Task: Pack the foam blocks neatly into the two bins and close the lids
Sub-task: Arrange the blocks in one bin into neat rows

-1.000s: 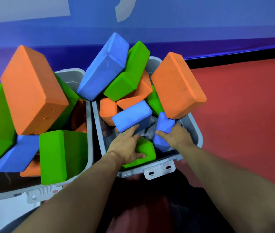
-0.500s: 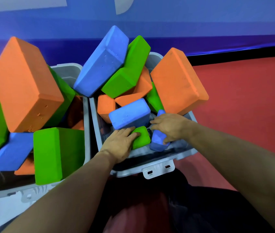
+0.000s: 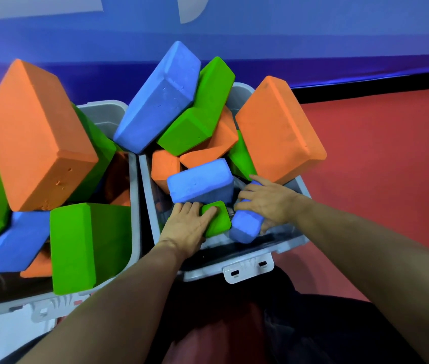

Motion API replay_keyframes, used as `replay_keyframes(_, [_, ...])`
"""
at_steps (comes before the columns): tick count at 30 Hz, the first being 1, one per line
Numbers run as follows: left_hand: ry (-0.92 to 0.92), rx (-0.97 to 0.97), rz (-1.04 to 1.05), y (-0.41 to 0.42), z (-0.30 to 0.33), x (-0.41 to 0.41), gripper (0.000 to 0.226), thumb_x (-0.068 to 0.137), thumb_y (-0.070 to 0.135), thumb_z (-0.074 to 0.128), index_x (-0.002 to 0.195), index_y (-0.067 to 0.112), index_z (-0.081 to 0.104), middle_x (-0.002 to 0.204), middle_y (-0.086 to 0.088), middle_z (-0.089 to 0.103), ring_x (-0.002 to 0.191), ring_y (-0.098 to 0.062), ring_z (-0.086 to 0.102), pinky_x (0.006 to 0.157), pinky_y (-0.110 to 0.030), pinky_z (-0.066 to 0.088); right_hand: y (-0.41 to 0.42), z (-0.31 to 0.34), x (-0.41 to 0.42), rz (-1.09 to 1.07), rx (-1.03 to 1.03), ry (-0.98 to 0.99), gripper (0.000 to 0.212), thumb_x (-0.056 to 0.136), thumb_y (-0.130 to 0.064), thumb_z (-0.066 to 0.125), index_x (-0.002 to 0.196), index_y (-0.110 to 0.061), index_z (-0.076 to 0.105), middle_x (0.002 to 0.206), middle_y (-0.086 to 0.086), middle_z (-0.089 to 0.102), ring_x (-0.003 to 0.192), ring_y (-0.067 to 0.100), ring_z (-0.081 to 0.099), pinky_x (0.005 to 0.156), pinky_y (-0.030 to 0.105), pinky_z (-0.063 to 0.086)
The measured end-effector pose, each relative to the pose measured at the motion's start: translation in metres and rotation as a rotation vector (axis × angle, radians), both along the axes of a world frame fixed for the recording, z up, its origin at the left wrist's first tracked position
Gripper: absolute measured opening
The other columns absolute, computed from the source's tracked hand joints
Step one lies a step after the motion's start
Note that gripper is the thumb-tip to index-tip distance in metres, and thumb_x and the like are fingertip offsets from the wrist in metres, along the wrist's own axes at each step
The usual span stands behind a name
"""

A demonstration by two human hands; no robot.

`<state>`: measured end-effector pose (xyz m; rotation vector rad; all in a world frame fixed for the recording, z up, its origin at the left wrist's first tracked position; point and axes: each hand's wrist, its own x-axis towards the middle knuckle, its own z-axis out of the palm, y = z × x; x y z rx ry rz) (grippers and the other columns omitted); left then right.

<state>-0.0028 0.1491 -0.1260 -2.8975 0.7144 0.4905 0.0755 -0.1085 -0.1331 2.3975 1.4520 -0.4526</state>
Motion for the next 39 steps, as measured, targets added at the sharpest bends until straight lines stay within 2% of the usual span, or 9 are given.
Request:
replay_keyframes(3, [0.010,-0.003,-0.002,0.008,0.001,0.000,0.084,0.086,0.036,0.068,0.155,0.027,0.021,0.135,-0.009,0.046,0.121,-0.030,0.045,0.109,-0.041,0.027,0.010,0.005,-0.003,-0.067,-0.058,0.095,0.090,0.069,-0.072,0.072,0.143,-0.028,0.045,0.129,-0.002,0.050,0.121,0.023,0.052,0.123,0.054,-0.003])
replay_keyframes(9, [0.018,-0.047,0.023,0.025,0.001,0.012,0.083,0.080,0.028,0.068,0.154,0.028,0.029,0.140,-0.007,0.049,0.123,-0.032,0.048,0.104,-0.042,0.025,0.020,0.007,-0.007,-0.109,0.013,0.075,0.089,0.072,-0.078,0.067,0.134,-0.016,0.053,0.123,0.002,0.057,0.112,0.025,0.059,0.122,0.040,0.015])
replay_keyframes(13, [0.007,-0.038,0.034,0.027,0.003,0.013,0.083,0.080,0.029,0.069,0.153,0.029,0.028,0.142,-0.004,0.048,0.124,-0.030,0.048,0.101,-0.041,0.025,0.027,0.008,-0.010,-0.142,-0.005,0.040,0.089,0.073,-0.080,0.064,0.130,-0.011,0.053,0.119,0.005,0.058,0.110,0.026,0.061,0.125,0.039,0.005])
replay_keyframes(16, [0.010,-0.030,0.065,0.024,0.001,0.009,0.090,0.082,0.023,0.066,0.157,0.031,0.017,0.140,-0.002,0.047,0.121,-0.028,0.048,0.096,-0.041,0.029,0.031,0.011,-0.014,-0.152,-0.051,0.012,0.090,0.075,-0.081,0.060,0.131,-0.010,0.053,0.119,0.005,0.059,0.111,0.025,0.061,0.125,0.039,0.000])
replay_keyframes(19, [0.068,-0.033,0.123,0.023,-0.001,0.006,0.102,0.084,0.012,0.063,0.160,0.037,0.000,0.148,-0.002,0.036,0.132,-0.028,0.039,0.108,-0.051,0.031,0.029,0.010,-0.012,-0.193,-0.063,-0.036,0.091,0.079,-0.085,0.049,0.124,-0.006,0.059,0.113,0.007,0.065,0.113,0.024,0.060,0.126,0.039,-0.001])
replay_keyframes(21, [0.154,-0.064,0.159,0.022,0.000,0.005,0.105,0.086,0.003,0.060,0.160,0.042,-0.004,0.155,-0.002,0.026,0.142,-0.029,0.028,0.118,-0.062,0.024,0.029,0.009,-0.012,-0.220,-0.082,-0.059,0.094,0.081,-0.087,0.044,0.122,-0.004,0.060,0.111,0.009,0.066,0.114,0.025,0.061,0.127,0.039,0.001])
replay_keyframes(25, [0.188,-0.074,0.151,0.019,-0.002,0.004,0.106,0.089,-0.002,0.056,0.159,0.045,-0.009,0.162,-0.002,0.016,0.148,-0.030,0.018,0.121,-0.064,0.019,0.038,0.011,-0.015,-0.260,-0.120,-0.087,0.094,0.084,-0.085,0.042,0.131,-0.005,0.054,0.118,0.008,0.065,0.115,0.024,0.060,0.126,0.041,0.000])
replay_keyframes(33, [0.188,0.000,0.120,0.009,0.001,0.001,0.112,0.088,-0.007,0.054,0.158,0.042,-0.016,0.165,-0.004,0.006,0.151,-0.027,0.009,0.121,-0.065,0.016,0.038,0.008,-0.020,-0.267,-0.039,-0.125,0.085,0.082,-0.081,0.053,0.120,-0.005,0.059,0.111,0.007,0.065,0.103,0.026,0.063,0.123,0.045,0.019])
replay_keyframes(39, [0.138,0.048,0.099,0.003,0.002,0.004,0.108,0.087,-0.005,0.055,0.161,0.036,-0.013,0.150,-0.008,0.015,0.138,-0.029,0.022,0.121,-0.060,0.023,0.041,0.006,-0.016,-0.297,-0.066,-0.130,0.086,0.077,-0.084,0.055,0.118,-0.009,0.059,0.111,0.003,0.065,0.101,0.023,0.063,0.119,0.043,0.022])
